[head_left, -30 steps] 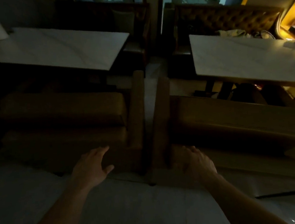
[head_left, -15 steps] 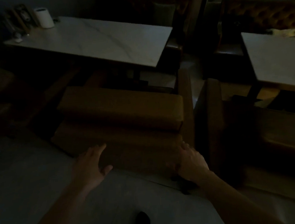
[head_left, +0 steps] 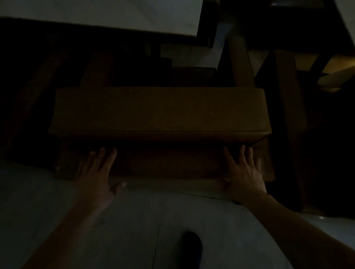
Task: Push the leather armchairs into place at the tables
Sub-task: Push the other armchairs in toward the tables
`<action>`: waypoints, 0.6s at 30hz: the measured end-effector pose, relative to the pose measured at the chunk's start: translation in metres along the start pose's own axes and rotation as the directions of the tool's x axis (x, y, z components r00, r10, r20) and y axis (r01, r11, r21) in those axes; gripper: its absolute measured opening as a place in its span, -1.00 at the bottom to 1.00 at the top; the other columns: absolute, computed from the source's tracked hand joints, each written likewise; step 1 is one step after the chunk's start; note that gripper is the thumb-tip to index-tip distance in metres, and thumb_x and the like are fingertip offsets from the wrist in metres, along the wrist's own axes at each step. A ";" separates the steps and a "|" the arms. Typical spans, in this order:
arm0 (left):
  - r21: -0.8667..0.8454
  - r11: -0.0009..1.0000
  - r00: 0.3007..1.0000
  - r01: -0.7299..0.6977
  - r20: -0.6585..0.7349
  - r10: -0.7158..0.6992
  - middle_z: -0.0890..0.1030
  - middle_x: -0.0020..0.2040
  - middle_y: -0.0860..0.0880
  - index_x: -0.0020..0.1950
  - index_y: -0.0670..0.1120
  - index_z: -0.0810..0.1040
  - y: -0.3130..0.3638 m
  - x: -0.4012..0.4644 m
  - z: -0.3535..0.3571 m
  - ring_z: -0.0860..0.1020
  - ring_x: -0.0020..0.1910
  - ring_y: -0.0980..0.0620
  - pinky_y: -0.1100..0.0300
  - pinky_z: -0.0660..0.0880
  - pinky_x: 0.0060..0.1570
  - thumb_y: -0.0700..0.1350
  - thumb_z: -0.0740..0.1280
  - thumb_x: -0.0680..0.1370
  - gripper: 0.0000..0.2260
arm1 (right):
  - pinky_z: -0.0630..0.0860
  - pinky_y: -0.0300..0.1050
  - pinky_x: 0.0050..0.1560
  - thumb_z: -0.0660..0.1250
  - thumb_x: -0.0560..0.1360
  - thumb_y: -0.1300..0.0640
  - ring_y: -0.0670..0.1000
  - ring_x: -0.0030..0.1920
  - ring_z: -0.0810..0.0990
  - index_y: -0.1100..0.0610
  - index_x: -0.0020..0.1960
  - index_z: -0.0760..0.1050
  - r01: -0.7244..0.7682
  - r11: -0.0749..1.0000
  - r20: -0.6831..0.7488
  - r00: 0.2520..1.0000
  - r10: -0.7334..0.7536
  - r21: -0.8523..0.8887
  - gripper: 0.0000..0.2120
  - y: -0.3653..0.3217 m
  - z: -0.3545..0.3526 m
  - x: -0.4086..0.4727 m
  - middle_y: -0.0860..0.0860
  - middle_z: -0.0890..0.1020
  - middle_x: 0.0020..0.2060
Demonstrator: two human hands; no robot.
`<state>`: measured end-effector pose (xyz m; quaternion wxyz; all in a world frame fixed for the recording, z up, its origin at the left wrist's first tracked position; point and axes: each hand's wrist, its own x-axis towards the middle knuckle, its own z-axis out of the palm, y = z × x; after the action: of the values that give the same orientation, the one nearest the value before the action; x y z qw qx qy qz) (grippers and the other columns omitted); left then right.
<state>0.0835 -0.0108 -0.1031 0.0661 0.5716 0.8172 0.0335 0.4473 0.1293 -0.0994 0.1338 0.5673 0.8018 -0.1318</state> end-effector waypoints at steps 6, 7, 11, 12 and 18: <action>-0.022 0.993 0.993 -0.114 0.017 0.114 0.32 0.51 -0.17 0.54 0.06 0.27 -0.033 0.021 0.022 0.20 0.50 -0.28 -0.26 0.22 0.39 0.15 0.40 0.47 -0.32 | 0.02 0.37 0.50 0.02 0.44 -0.51 0.37 0.56 -0.06 -0.03 0.62 -0.12 -0.066 0.998 -0.060 0.996 0.065 -0.007 -0.07 -0.007 0.007 0.002 0.34 0.01 0.56; -0.034 0.992 0.992 -0.118 0.032 0.119 0.31 0.52 -0.15 0.55 0.08 0.26 -0.037 0.023 0.021 0.20 0.51 -0.27 -0.25 0.25 0.37 0.14 0.38 0.49 -0.35 | 0.02 0.36 0.50 -0.03 0.42 -0.54 0.36 0.56 -0.05 -0.04 0.62 -0.11 -0.071 0.997 -0.063 0.995 0.071 -0.006 -0.06 -0.007 0.007 0.000 0.34 0.02 0.56; -0.032 0.985 0.985 -0.171 0.027 0.172 0.37 0.49 -0.13 0.52 0.09 0.31 -0.045 0.026 0.018 0.30 0.45 -0.31 -0.25 0.41 0.22 0.08 0.42 0.49 -0.38 | 0.05 0.35 0.50 -0.16 0.29 -0.56 0.36 0.56 -0.03 -0.03 0.62 -0.06 -0.086 0.996 -0.072 0.994 0.087 0.014 0.03 -0.012 0.008 -0.003 0.33 0.06 0.56; -0.027 0.981 0.981 -0.191 0.016 0.192 0.39 0.47 -0.14 0.51 0.08 0.33 -0.046 0.026 0.018 0.33 0.42 -0.32 -0.25 0.43 0.20 0.06 0.44 0.48 -0.38 | 0.06 0.34 0.50 -0.13 0.31 -0.56 0.36 0.56 -0.02 -0.03 0.62 -0.06 -0.097 0.995 -0.069 0.993 0.097 0.012 0.02 -0.015 0.007 -0.004 0.33 0.06 0.56; -0.023 0.977 0.977 -0.212 0.024 0.213 0.39 0.48 -0.13 0.51 0.07 0.34 -0.051 0.031 0.020 0.33 0.42 -0.31 -0.24 0.45 0.18 0.06 0.44 0.48 -0.38 | 0.10 0.32 0.50 0.14 0.48 -0.41 0.37 0.55 -0.01 0.00 0.63 -0.09 -0.139 0.990 -0.060 0.989 0.138 -0.015 -0.10 -0.027 0.010 -0.007 0.33 0.05 0.56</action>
<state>0.0288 0.0003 -0.1319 0.0786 0.6553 0.7501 0.0411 0.4245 0.1104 -0.1048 0.1243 0.6241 0.7652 -0.0980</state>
